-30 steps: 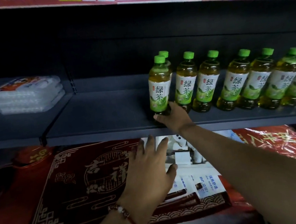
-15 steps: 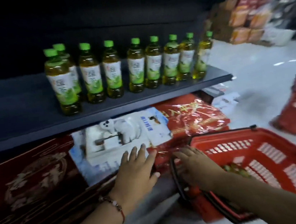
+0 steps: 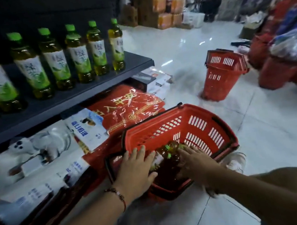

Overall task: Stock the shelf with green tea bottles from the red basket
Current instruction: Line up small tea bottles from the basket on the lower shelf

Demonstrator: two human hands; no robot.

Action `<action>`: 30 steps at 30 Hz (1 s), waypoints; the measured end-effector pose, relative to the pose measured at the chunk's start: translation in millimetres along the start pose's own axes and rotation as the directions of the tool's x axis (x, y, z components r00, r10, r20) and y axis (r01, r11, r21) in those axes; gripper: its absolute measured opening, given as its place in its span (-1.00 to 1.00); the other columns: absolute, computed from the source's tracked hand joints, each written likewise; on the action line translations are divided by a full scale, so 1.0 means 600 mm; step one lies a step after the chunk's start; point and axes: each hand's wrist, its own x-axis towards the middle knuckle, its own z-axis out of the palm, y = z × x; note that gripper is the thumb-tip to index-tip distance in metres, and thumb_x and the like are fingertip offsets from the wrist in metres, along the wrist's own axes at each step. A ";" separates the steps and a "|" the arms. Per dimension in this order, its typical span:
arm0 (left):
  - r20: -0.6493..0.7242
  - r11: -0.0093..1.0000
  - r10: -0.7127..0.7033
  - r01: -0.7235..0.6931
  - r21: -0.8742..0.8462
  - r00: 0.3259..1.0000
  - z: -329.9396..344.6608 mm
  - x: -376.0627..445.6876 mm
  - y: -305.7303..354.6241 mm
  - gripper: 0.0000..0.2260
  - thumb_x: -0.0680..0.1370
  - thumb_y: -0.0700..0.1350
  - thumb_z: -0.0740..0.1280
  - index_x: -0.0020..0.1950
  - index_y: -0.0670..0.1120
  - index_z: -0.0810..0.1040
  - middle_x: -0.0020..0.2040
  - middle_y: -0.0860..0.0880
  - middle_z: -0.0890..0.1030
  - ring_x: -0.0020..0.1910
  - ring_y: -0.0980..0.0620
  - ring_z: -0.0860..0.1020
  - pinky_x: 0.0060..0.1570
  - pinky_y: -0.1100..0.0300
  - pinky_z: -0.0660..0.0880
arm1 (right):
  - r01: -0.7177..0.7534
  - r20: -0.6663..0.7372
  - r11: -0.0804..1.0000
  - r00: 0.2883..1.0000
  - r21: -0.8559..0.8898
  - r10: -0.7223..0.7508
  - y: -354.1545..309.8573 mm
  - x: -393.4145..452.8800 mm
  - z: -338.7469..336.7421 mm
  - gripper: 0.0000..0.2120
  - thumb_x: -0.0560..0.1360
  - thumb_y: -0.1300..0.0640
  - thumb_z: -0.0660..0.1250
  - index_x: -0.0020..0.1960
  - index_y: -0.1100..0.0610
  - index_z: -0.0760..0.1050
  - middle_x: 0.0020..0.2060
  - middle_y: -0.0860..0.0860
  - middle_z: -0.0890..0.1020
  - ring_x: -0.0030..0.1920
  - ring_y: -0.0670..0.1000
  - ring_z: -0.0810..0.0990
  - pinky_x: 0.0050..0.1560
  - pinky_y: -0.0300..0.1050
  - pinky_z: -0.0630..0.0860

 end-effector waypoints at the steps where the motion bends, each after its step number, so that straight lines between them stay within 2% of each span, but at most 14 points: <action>1: 0.007 1.000 0.003 -0.003 0.005 1.000 0.003 0.015 0.001 -0.37 0.63 0.24 0.12 0.63 0.05 0.00 0.63 -0.15 0.06 0.58 -0.18 0.09 0.54 -0.13 0.02 | -0.008 0.006 1.000 1.000 0.003 0.008 0.007 0.012 0.003 -0.28 0.47 -0.32 0.05 0.57 -0.08 0.11 0.59 0.04 0.11 0.59 0.14 0.01 0.54 0.20 0.03; 3: 0.016 1.000 0.009 -0.010 0.013 1.000 0.011 0.050 0.003 -0.37 0.63 0.23 0.12 0.63 0.04 0.01 0.62 -0.15 0.07 0.57 -0.19 0.11 0.54 -0.14 0.04 | -0.040 0.023 0.998 0.999 0.043 0.039 0.021 0.038 0.008 -0.28 0.52 -0.24 0.16 0.59 -0.07 0.02 0.60 0.05 0.07 0.59 0.16 0.00 0.56 0.19 -0.02; 6: 0.027 1.000 0.010 -0.010 -0.002 1.000 0.027 0.108 0.006 -0.38 0.64 0.23 0.11 0.62 0.05 0.02 0.62 -0.15 0.07 0.57 -0.19 0.10 0.54 -0.15 0.03 | -0.039 0.091 0.999 0.995 0.030 0.036 0.040 0.091 0.019 -0.04 0.46 -0.15 0.43 0.62 0.00 -0.10 0.60 0.04 0.02 0.59 0.16 -0.04 0.57 0.15 -0.05; 8: 0.032 1.000 0.011 -0.011 -0.019 0.999 0.040 0.149 0.010 -0.40 0.64 0.22 0.10 0.62 0.04 0.03 0.62 -0.15 0.08 0.58 -0.19 0.10 0.54 -0.15 0.03 | -0.037 0.149 0.999 0.988 0.026 0.033 0.056 0.135 0.039 0.07 0.40 -0.13 0.50 0.62 0.03 -0.14 0.61 0.06 -0.01 0.59 0.17 -0.05 0.57 0.16 -0.04; 9: 0.035 0.999 0.015 -0.014 -0.030 0.999 0.047 0.168 0.012 -0.41 0.65 0.22 0.09 0.62 0.04 0.04 0.62 -0.16 0.08 0.58 -0.19 0.10 0.54 -0.15 0.03 | -0.038 0.176 0.999 0.984 0.018 0.035 0.064 0.155 0.052 0.06 0.40 -0.12 0.50 0.62 0.03 -0.15 0.61 0.07 0.00 0.59 0.19 -0.03 0.57 0.17 -0.02; 13: 0.094 0.998 0.041 -0.036 -0.046 0.995 0.083 0.227 0.017 -0.41 0.64 0.21 0.12 0.61 0.05 0.07 0.61 -0.16 0.10 0.57 -0.19 0.11 0.54 -0.14 0.05 | -0.018 0.264 1.000 0.964 -0.020 0.023 0.078 0.230 0.094 -0.18 0.55 -0.11 0.32 0.62 0.03 -0.08 0.59 0.14 0.09 0.56 0.24 0.12 0.51 0.21 0.06; 17: 0.170 0.991 0.098 -0.081 -0.106 0.981 0.113 0.261 0.003 -0.40 0.63 0.19 0.16 0.62 0.10 0.02 0.63 -0.09 0.06 0.60 -0.13 0.06 0.56 -0.06 0.01 | -0.083 0.341 0.996 0.936 -0.022 0.086 0.080 0.301 0.119 -0.26 0.55 -0.04 0.33 0.59 0.09 0.04 0.50 0.21 0.27 0.45 0.29 0.32 0.40 0.23 0.30; 20: 0.168 0.989 0.109 -0.090 -0.121 0.980 0.119 0.282 -0.006 -0.40 0.64 0.18 0.15 0.62 0.11 0.00 0.63 -0.07 0.04 0.60 -0.09 0.04 0.56 -0.02 -0.01 | -0.036 0.393 0.998 0.918 -0.060 0.057 0.086 0.334 0.140 -0.52 0.58 0.04 0.31 0.44 0.13 0.33 0.30 0.13 0.51 0.25 0.15 0.54 0.12 0.03 0.50; 23: 0.167 0.986 0.107 -0.082 -0.147 0.980 0.121 0.300 -0.009 -0.40 0.64 0.18 0.16 0.62 0.11 0.01 0.63 -0.06 0.04 0.60 -0.08 0.03 0.56 0.00 -0.02 | -0.037 0.421 0.991 0.903 -0.130 0.088 0.091 0.345 0.166 -0.72 0.59 0.11 0.29 0.27 0.14 0.48 0.17 0.08 0.58 0.09 0.07 0.62 -0.15 -0.10 0.45; 26: 0.172 0.984 0.106 -0.079 -0.160 0.979 0.125 0.312 -0.013 -0.39 0.63 0.19 0.17 0.62 0.11 0.01 0.63 -0.07 0.06 0.60 -0.09 0.05 0.56 -0.01 0.03 | -0.069 0.417 0.991 0.902 -0.116 0.112 0.094 0.350 0.171 -0.73 0.60 0.17 0.27 0.29 0.17 0.46 0.21 0.11 0.55 0.12 0.08 0.60 -0.14 -0.12 0.45; 28: 0.192 0.983 0.099 -0.066 -0.173 0.976 0.128 0.317 -0.014 -0.38 0.63 0.19 0.17 0.62 0.10 0.01 0.63 -0.07 0.07 0.60 -0.09 0.06 0.55 -0.02 0.05 | -0.078 0.401 0.995 0.911 -0.066 0.098 0.099 0.345 0.159 -0.65 0.60 0.18 0.27 0.36 0.19 0.38 0.25 0.12 0.50 0.16 0.09 0.57 -0.11 -0.13 0.45; 30: 0.204 0.981 0.091 -0.053 -0.185 0.975 0.131 0.320 -0.011 -0.38 0.63 0.18 0.19 0.62 0.09 0.02 0.62 -0.07 0.10 0.59 -0.09 0.08 0.55 -0.03 0.08 | -0.115 0.377 0.993 0.920 -0.001 0.107 0.109 0.333 0.138 -0.61 0.61 0.16 0.26 0.41 0.17 0.32 0.19 0.09 0.50 0.06 0.02 0.56 -0.17 -0.24 0.46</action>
